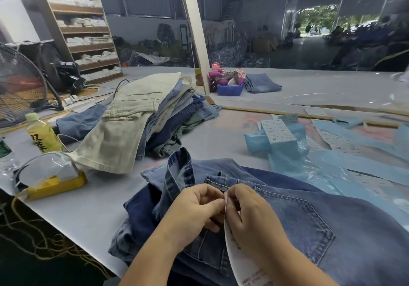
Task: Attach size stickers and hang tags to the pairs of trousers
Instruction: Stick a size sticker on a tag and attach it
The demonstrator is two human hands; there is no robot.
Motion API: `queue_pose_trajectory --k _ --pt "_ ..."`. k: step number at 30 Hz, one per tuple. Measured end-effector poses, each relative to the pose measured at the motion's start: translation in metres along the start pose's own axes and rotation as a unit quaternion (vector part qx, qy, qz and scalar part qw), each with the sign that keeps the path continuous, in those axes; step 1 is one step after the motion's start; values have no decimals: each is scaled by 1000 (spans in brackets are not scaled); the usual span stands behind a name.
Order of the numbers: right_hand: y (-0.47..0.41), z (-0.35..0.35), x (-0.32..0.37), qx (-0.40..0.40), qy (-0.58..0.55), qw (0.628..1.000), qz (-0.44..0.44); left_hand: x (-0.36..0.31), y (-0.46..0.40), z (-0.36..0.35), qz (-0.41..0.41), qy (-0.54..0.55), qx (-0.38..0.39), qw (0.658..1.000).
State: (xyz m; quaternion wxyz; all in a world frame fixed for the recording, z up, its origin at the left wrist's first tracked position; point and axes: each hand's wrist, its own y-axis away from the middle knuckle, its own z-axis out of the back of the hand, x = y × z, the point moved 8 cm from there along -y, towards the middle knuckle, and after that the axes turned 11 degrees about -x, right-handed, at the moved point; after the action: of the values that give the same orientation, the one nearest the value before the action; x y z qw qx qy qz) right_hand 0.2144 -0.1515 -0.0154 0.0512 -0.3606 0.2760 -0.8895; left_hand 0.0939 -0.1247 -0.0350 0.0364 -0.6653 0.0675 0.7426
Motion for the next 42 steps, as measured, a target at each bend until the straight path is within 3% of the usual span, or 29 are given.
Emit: queue_pose_trajectory --k 8,10,13,15,17,22,25,28,32,39,40,42 --pt "-16 10 -7 16 -117 992 -48 -15 -1 -8 -52 -117 0 992" --pt "-26 12 -7 29 -127 990 -50 -31 -3 -14 -129 -210 6 969" --pt "-37 19 -13 24 -145 987 -71 -51 -4 -25 -256 -373 -16 891" --pt "-42 20 -22 35 -165 980 -104 -59 -4 -28 -304 -390 -49 868" --pt "-42 13 -30 81 -196 967 -144 -62 -7 -25 -328 -361 -80 869" --pt "-32 -1 -35 169 -198 952 -161 -48 -16 -23 -328 -360 -77 870" --pt "-29 -5 -35 158 -183 956 -164 -45 -19 -22 -330 -384 -72 859" --pt "-25 -6 -34 138 -168 962 -164 -45 -26 -19 -327 -470 -72 817" --pt "-23 -7 -32 118 -121 975 -145 -56 -29 -13 -318 -514 -84 792" --pt "-20 -10 -29 106 -45 988 -100 -56 -36 -20 -254 -610 -21 750" --pt "-20 -10 -27 100 -33 991 -89 -57 -36 -21 -245 -600 -22 761" --pt "-21 -10 -21 80 -13 995 -55 -54 -38 -17 -192 -525 -12 829"
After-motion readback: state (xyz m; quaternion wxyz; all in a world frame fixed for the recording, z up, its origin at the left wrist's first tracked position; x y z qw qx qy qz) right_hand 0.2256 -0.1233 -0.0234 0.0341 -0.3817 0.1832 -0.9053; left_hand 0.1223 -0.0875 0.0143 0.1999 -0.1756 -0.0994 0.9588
